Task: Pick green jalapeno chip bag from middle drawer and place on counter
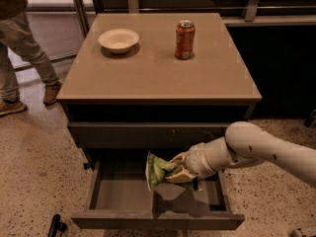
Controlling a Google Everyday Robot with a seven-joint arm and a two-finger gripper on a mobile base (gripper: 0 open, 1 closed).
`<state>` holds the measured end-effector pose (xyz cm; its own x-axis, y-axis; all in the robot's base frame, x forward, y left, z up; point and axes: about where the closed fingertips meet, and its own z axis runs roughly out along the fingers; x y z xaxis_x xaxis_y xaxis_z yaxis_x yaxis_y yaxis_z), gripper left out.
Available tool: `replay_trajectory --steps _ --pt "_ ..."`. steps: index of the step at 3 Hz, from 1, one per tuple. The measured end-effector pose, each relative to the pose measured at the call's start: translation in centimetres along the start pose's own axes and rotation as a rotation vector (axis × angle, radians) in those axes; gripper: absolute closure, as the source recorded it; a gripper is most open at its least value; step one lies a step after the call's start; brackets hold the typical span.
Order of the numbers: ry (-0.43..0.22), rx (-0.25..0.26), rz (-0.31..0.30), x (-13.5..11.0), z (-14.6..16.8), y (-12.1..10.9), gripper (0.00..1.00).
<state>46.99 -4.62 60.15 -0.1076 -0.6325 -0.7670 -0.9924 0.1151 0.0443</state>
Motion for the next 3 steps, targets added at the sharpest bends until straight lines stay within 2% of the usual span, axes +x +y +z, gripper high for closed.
replay_trajectory --steps 1,2,3 --pt "-0.012 0.005 -0.037 -6.1 -3.4 1.3 1.00" --pt "-0.035 0.029 -0.121 -15.3 -7.7 3.0 1.00" --pt "-0.035 0.029 -0.122 -15.3 -7.8 3.0 1.00"
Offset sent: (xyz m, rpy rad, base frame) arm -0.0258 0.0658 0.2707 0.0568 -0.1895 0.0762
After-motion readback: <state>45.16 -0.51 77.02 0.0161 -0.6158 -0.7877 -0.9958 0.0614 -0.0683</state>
